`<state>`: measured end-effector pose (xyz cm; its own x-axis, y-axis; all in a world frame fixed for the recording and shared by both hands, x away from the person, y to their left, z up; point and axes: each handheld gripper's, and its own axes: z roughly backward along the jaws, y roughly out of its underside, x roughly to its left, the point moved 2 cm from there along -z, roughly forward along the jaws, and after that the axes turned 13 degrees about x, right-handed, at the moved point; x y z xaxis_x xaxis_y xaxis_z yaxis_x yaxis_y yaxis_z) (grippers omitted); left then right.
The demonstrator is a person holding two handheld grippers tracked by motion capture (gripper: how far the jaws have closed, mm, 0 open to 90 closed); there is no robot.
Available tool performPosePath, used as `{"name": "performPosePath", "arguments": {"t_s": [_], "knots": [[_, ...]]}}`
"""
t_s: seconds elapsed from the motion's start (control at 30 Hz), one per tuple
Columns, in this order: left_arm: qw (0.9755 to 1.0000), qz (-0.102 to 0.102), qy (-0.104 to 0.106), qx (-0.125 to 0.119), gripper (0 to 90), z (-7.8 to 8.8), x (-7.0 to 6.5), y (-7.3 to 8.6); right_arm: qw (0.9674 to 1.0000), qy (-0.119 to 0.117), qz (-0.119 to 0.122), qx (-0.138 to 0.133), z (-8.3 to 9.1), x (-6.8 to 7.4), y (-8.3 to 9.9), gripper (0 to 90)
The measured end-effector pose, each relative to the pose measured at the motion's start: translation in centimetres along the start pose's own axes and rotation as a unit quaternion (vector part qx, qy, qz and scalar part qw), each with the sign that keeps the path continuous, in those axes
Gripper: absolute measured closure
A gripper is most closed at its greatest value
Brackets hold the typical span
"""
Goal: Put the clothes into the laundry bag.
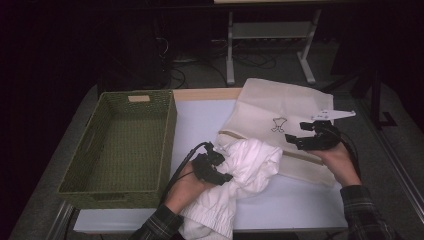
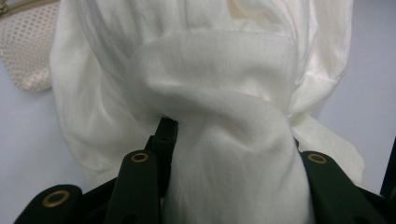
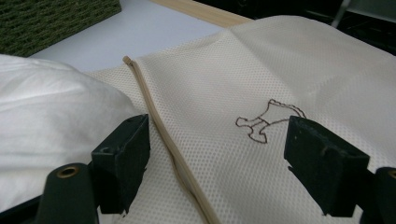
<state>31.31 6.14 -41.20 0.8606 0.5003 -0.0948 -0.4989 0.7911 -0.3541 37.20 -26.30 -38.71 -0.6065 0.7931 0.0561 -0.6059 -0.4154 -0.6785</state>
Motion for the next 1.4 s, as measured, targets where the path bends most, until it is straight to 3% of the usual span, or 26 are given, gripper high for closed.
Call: {"name": "performPosePath", "arguments": {"t_s": [0.33, 0.57, 1.2, 1.4], "knots": [[1.0000, 0.004, 0.009, -0.001, 57.2, -0.3, 0.2, 0.2, 0.9997, -0.012, 0.012, 0.015, -3.3, -1.1, -1.8, 22.8], [0.9998, 0.008, 0.015, -0.006, 56.9, -0.3, 0.3, 0.4, 0.9977, -0.023, 0.026, 0.059, -5.9, -1.5, -0.7, 22.0], [0.9998, 0.008, 0.018, -0.004, 56.8, -0.5, 0.4, 0.4, 0.9917, -0.015, 0.048, 0.119, -8.6, -1.6, 1.1, 20.6], [0.9998, 0.007, 0.017, -0.001, 56.8, -0.6, 0.4, 0.4, 0.9912, -0.010, 0.035, 0.128, -8.8, -2.3, 1.8, 21.2]]}}
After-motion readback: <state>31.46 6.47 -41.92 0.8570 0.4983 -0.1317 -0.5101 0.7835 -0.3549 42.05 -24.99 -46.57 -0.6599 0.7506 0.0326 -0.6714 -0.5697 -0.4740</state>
